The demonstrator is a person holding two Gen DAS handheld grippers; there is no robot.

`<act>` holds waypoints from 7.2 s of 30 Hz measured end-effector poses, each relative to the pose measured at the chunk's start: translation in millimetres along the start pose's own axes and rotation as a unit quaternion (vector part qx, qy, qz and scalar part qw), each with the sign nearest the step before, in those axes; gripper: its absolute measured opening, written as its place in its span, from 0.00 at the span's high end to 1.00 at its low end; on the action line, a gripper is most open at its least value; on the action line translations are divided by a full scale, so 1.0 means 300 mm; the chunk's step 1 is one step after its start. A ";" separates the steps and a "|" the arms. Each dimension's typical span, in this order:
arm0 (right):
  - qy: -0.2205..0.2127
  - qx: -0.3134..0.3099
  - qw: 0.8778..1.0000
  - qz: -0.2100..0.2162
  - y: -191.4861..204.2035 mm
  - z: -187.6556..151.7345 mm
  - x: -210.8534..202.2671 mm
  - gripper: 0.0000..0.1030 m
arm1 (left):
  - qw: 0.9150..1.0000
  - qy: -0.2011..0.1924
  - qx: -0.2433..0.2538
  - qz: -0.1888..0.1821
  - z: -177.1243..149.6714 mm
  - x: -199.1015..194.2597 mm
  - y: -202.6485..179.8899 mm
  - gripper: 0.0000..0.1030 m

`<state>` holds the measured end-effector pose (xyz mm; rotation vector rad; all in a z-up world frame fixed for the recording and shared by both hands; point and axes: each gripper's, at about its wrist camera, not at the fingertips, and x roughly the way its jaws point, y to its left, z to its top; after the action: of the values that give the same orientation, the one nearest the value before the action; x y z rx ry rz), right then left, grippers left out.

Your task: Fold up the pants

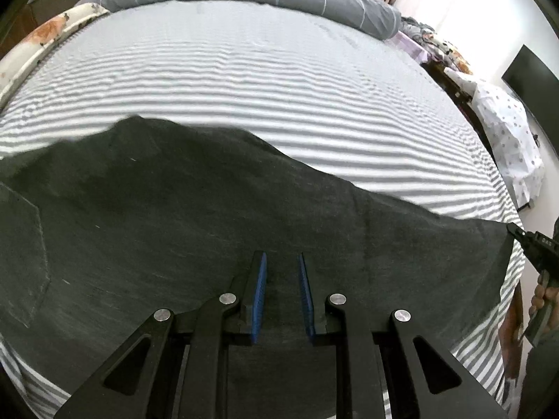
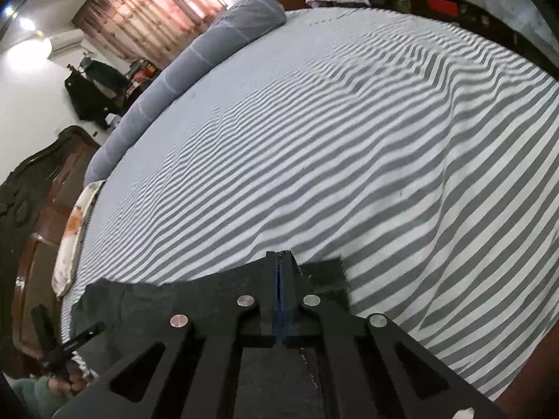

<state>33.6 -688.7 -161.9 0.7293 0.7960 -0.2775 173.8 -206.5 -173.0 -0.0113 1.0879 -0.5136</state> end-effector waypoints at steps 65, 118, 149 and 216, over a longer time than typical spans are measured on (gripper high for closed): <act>0.153 -0.096 0.984 0.012 0.592 -0.082 0.142 0.76 | 0.992 -0.077 -0.083 0.063 -0.008 -0.241 0.433 0.74; 0.355 -0.188 0.887 0.228 1.296 -0.459 0.776 0.58 | 0.980 -0.046 -0.187 -0.058 0.071 -0.030 0.651 0.76; 0.280 -0.260 0.897 0.223 1.502 -0.349 0.692 0.79 | 0.994 -0.062 -0.068 0.053 0.050 -0.050 0.532 0.74; 0.044 0.196 0.974 0.101 -0.291 -0.468 -0.132 0.84 | 0.985 0.035 0.158 0.058 -0.330 0.053 -0.359 0.51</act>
<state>-113.0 -657.0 -242.2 1.1939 0.7504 -0.2215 53.5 -284.5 -206.0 0.3495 1.0592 -0.5794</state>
